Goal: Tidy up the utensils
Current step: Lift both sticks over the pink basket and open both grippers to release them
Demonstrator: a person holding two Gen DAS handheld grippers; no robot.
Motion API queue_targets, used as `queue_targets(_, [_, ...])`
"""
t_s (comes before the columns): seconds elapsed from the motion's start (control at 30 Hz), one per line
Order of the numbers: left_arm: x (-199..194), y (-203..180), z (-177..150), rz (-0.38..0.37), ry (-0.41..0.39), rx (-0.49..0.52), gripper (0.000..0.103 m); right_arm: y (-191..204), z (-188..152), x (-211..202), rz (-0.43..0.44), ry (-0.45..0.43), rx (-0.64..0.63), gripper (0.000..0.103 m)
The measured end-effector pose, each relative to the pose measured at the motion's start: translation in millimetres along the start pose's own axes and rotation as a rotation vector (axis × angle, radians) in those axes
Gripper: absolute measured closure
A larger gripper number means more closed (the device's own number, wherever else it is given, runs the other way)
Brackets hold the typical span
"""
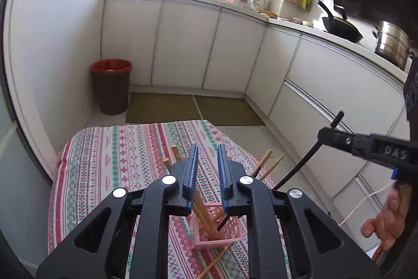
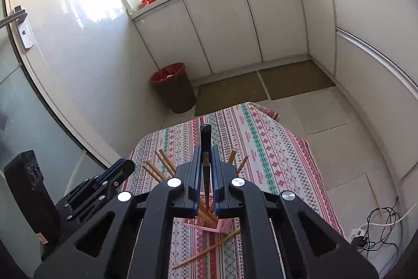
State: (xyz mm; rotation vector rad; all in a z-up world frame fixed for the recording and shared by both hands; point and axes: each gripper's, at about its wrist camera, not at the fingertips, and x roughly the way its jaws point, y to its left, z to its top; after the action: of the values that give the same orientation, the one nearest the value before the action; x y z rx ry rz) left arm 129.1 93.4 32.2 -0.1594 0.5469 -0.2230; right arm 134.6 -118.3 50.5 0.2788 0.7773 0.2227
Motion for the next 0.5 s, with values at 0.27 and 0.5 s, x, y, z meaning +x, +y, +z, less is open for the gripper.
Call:
queue_targets(0.27, [-6.5, 17.3, 3.3, 0.057, 0.019, -0.064, 0.054, 7.8, -11.0, 33.6, -0.029, 0.059, -0.012, 0.096])
queue_targets(0.5, [5.8, 23.5, -9.9, 0.105, 0.132, -0.065, 0.053, 10.9, -18.8, 46.3, -0.049, 0.085, -0.028, 0.076])
